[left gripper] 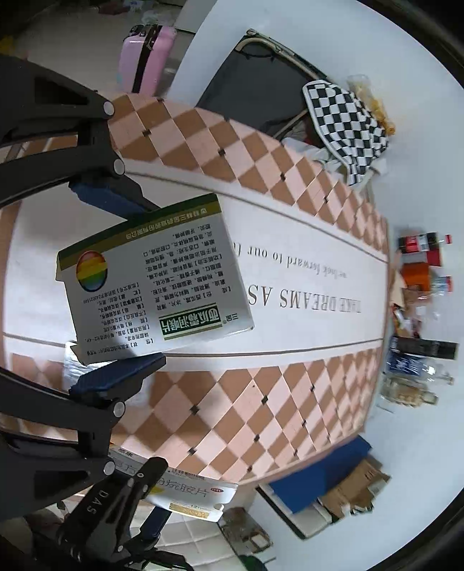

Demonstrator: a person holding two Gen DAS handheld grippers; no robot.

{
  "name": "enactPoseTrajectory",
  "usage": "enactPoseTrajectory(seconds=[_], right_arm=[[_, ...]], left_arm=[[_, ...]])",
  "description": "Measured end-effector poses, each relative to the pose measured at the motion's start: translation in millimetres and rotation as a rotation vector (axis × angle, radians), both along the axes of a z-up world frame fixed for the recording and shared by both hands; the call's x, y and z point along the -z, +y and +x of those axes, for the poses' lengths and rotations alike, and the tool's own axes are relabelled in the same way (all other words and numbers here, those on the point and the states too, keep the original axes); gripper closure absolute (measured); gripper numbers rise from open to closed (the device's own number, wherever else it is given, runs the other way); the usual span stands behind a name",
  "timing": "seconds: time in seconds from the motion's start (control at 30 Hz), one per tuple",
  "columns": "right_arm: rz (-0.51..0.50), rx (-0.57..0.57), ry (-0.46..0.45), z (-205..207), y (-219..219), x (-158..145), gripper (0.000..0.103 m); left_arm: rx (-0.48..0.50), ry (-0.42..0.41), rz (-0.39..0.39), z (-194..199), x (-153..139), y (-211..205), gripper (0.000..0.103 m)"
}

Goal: Collect trash
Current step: 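Carry both boxes down to the trash bin and open both tools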

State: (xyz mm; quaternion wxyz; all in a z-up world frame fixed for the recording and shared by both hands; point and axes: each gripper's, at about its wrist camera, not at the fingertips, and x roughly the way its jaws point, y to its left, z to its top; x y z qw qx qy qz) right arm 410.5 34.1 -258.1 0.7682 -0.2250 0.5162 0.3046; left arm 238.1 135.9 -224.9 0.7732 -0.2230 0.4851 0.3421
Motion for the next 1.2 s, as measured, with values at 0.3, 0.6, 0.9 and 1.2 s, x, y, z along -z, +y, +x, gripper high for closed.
enactPoseTrajectory(seconds=[0.3, 0.6, 0.9, 1.2], right_arm=[[0.086, 0.06, -0.051, -138.5, -74.2, -37.8, 0.026], [0.064, 0.134, 0.102, -270.8, -151.6, 7.2, 0.026], [-0.068, 0.159, 0.331, -354.1, -229.8, 133.5, 0.026], [-0.131, 0.195, 0.489, -372.2, -264.6, 316.5, 0.026]], left_arm=[[0.145, -0.074, 0.034, -119.4, -14.2, -51.6, 0.033], [0.241, 0.048, -0.074, -219.2, 45.1, -106.9, 0.033], [0.212, 0.221, -0.288, -273.1, 180.8, -147.5, 0.033], [0.193, 0.281, -0.449, -261.9, 348.3, -160.9, 0.033]])
